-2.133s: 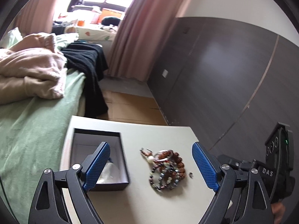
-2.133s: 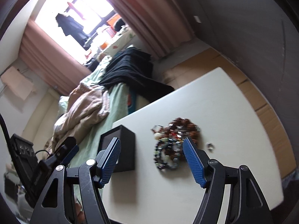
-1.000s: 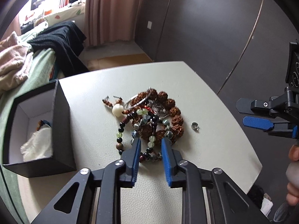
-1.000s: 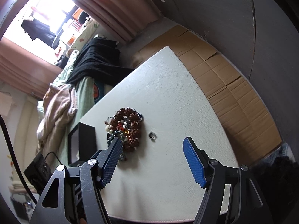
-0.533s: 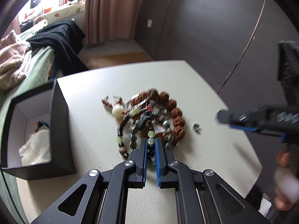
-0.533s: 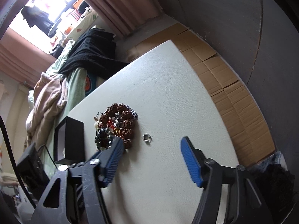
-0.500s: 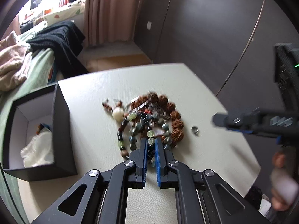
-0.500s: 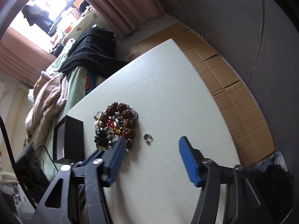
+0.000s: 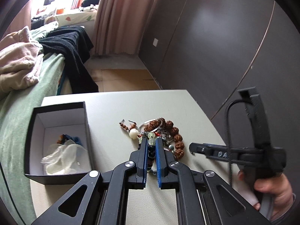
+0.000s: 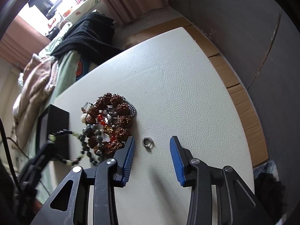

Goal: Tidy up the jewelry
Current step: 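Grasp the green-black bead bracelet with the left tool while the right tool grasps the silver ring, then drop the bead bracelet into the black box with the left tool while the right drops the ring in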

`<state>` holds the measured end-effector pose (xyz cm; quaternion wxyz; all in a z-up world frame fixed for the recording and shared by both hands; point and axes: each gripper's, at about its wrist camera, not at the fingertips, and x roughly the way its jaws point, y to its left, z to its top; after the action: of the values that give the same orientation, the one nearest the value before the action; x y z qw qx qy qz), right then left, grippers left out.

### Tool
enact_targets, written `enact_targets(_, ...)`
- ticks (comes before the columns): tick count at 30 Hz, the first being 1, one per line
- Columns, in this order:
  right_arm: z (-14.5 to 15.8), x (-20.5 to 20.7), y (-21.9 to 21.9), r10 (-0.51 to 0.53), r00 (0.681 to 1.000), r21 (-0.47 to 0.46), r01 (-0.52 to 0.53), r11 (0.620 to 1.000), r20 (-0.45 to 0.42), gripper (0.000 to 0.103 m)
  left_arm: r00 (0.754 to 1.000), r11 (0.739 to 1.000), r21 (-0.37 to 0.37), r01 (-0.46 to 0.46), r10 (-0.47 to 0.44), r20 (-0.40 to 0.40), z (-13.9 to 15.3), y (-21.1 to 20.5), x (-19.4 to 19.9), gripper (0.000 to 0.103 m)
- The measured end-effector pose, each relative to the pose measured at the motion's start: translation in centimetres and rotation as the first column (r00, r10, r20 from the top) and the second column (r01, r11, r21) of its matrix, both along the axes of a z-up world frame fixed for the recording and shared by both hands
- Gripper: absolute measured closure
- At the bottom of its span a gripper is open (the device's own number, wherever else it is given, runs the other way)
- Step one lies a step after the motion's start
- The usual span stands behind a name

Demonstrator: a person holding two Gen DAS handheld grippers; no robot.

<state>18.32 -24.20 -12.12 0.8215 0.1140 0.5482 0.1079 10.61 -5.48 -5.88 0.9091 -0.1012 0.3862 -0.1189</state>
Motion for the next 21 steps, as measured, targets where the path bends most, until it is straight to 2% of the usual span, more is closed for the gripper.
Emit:
enact_targets(9, 0.2, -0.2, 2.4, 0.053, 0.997, -0.158, -0.045, 0.986, 0.048, 0.067, 0.997, 0.997, -0.051, -0.061, 0.063, 0.034, 1.6, 2.8, -1.1, 0.095)
enact_targets(12, 0.2, -0.6, 3.4, 0.077, 0.995, -0.254, -0.059, 0.965, 0.065, 0.073, 0.995, 0.994, -0.071, -0.082, 0.085, 0.044, 2.1, 3.9, -1.5, 0.095)
enact_targets(14, 0.2, -0.9, 4.3, 0.104, 0.991, -0.329, -0.073, 0.942, 0.079, 0.082, 0.994, 0.993, -0.078, -0.093, 0.097, 0.052, 2.4, 4.5, -1.8, 0.095)
enact_targets(16, 0.3, -1.2, 4.4, 0.123, 0.989, -0.332, -0.088, 0.939, 0.085, 0.088, 0.992, 0.991, -0.081, -0.105, 0.111, 0.063, 2.7, 5.1, -2.3, 0.095)
enact_targets(19, 0.4, -1.5, 4.2, 0.133, 0.987, -0.339, -0.093, 0.936, 0.095, 0.088, 0.987, 0.987, -0.097, -0.129, 0.137, 0.082, 3.2, 6.2, -2.8, 0.095)
enact_targets(21, 0.6, -1.7, 3.9, 0.131, 0.987, -0.311, -0.097, 0.946, 0.091, 0.089, 0.983, 0.983, -0.113, -0.148, 0.159, 0.092, 3.5, 7.1, -3.1, 0.095)
